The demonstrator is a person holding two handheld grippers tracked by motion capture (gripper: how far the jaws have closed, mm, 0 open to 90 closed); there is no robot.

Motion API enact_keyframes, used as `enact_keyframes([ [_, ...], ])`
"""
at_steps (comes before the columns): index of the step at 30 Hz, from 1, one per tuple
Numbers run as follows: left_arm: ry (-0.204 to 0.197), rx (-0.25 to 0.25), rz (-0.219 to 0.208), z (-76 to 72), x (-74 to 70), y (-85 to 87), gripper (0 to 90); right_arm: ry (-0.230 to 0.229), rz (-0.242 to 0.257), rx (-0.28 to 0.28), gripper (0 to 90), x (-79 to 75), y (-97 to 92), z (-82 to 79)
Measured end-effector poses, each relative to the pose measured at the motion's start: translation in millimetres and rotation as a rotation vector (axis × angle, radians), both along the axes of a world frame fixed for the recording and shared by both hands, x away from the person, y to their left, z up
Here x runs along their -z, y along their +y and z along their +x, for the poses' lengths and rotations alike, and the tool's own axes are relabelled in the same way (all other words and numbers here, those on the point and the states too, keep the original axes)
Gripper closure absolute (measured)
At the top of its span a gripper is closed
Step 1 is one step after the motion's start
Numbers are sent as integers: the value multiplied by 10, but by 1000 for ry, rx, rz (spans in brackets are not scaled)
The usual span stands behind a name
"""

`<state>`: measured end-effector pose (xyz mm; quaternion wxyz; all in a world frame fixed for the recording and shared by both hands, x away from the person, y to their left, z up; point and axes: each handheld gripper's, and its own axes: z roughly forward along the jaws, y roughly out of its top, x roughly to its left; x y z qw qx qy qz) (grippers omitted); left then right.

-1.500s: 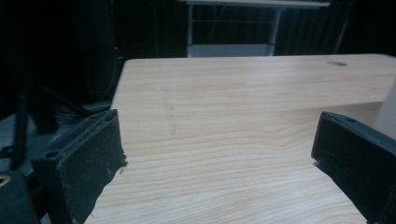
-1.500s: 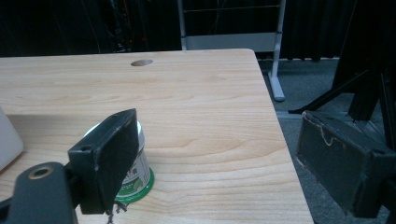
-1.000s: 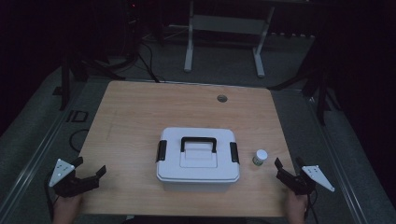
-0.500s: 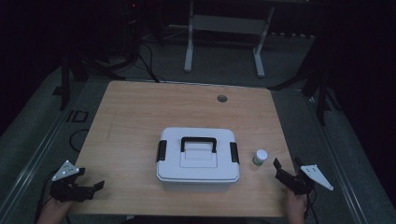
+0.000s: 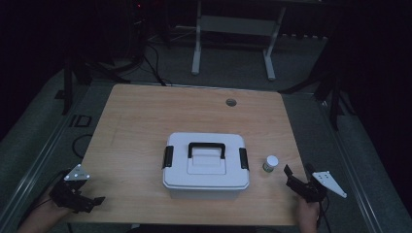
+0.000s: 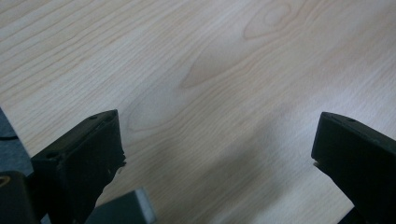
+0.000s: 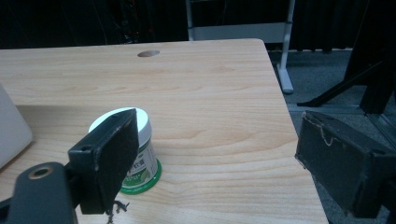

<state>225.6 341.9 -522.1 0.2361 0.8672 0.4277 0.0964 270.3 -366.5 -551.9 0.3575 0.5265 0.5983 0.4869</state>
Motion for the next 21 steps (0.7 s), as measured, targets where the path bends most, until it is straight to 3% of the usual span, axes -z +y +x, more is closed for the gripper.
enact_keyframes([
  [4, 43, 31, 48, 7, -24, -30, 17, 2, -5, 1, 128, 0, 5, -3],
  [6, 86, 54, 91, 15, -39, -62, 17, 1, -5, 2, 128, 0, 4, -4],
  [17, 178, 107, 232, 79, -78, -175, 17, 12, 1, -1, 128, 5, 5, 4],
  [21, 213, 136, 252, 100, -108, -209, 17, 12, -2, -1, 128, 6, 7, 5],
])
